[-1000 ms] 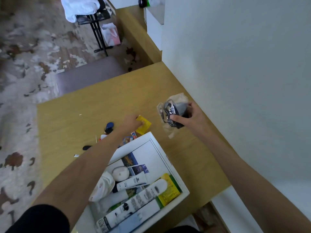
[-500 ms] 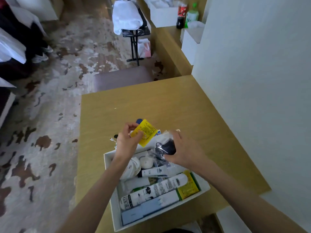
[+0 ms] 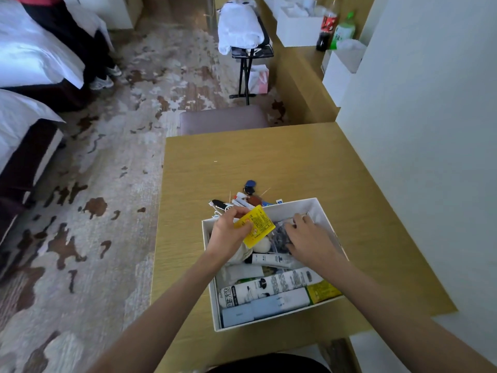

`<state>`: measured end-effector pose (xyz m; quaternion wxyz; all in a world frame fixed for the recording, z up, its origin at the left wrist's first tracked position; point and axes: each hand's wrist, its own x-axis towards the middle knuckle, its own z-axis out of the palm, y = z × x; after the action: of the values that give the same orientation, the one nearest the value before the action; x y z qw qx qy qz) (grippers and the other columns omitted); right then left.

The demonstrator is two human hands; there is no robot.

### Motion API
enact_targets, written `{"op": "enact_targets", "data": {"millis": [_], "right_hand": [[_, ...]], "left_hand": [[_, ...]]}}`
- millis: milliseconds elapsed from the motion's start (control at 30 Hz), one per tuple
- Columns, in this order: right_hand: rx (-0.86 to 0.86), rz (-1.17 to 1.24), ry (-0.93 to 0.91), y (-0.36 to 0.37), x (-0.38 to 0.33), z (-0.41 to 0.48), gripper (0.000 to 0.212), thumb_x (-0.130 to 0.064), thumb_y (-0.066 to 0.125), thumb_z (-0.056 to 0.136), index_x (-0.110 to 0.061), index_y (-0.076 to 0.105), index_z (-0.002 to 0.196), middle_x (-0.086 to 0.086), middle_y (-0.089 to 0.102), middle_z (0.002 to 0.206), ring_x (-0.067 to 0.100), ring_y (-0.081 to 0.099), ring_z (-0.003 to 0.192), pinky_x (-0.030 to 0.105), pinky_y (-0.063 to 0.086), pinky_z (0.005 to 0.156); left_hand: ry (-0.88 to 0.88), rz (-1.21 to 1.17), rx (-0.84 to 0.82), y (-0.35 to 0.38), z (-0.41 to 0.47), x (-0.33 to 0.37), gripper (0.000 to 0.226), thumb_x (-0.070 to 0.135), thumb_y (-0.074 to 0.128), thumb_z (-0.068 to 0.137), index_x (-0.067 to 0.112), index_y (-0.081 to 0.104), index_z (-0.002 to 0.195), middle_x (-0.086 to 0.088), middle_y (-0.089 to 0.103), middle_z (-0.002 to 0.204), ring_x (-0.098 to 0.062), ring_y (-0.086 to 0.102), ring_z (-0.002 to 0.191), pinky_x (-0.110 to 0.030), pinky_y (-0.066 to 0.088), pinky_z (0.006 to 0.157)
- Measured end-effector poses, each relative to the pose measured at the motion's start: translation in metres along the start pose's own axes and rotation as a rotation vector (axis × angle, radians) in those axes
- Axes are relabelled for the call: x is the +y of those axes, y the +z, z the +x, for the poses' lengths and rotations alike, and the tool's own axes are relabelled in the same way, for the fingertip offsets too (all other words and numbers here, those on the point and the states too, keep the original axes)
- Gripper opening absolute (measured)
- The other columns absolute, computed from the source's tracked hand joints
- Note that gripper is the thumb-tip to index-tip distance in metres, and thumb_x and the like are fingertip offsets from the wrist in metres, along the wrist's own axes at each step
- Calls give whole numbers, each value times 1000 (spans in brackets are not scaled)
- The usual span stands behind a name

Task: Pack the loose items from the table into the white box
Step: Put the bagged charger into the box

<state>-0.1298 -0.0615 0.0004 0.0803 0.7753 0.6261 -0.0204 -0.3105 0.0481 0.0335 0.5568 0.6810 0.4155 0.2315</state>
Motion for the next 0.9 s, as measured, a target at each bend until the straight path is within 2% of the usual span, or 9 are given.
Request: {"op": "enact_targets", "data": {"millis": [100,233,367,433,500,567,700,767,900], "right_hand": [[-2,71,-68,5,9,5,37,-26,56,92,-13,49,126,12,47,123,31,47,113,37,45,82],[59,208,-77,4,17,9,20,-20,52,94,-8,58,109,13,54,113,30,53,101,38,42,82],[242,760,197,-13,21,3,16,-19,55,95,-12,66,103,-1,61,101,14,58,89,28,46,80],[187,991,254,-27,24,-1,17,-24,58,94,-18,65,108,-7,63,104,6,60,90,22,48,81],[74,1121,178,-39,29,-6,26,-26,67,88,-25,64,113,-11,66,105,1,62,91,17,52,80],[1,1101,125,-47,33,-10,34,-21,74,82,-26,65,115,-13,66,99,0,62,86,13,51,75],[-52,847,46,-53,44,-12,19,-13,69,84,-26,65,96,-16,60,82,-3,56,75,13,42,66],[-111,753,32,-56,54,-14,19,-11,65,85,-29,62,91,-18,58,82,0,56,76,13,37,62],[-67,645,90,-59,75,-21,18,-9,66,85,-27,63,84,-8,62,84,15,60,79,18,38,62]], "left_hand": [[-4,2,-20,3,1,-1,15,11,62,86,23,58,94,0,61,97,-6,57,67,-14,45,50],[6,85,-70,11,3,-3,13,15,63,86,21,59,97,-1,63,99,-22,65,82,-42,54,71],[36,119,-100,19,6,-2,13,17,62,86,28,58,93,4,64,97,-4,61,70,-13,46,53],[46,104,-123,24,8,0,15,18,64,85,29,58,91,4,64,97,-6,62,73,-17,50,56],[71,95,-159,31,9,0,17,13,66,83,26,58,92,4,64,94,-15,63,83,-30,54,68],[113,103,-186,39,10,1,20,11,69,81,23,59,93,8,62,89,-11,61,85,-28,52,72],[126,84,-249,55,10,5,27,15,71,81,31,54,95,7,60,88,-5,59,74,-29,53,66],[45,113,-323,60,9,4,29,22,68,84,26,50,106,2,60,91,-9,62,72,-31,54,67],[31,541,-622,61,0,-13,36,36,57,90,19,52,121,-2,64,113,-20,61,101,-38,51,87]]}}
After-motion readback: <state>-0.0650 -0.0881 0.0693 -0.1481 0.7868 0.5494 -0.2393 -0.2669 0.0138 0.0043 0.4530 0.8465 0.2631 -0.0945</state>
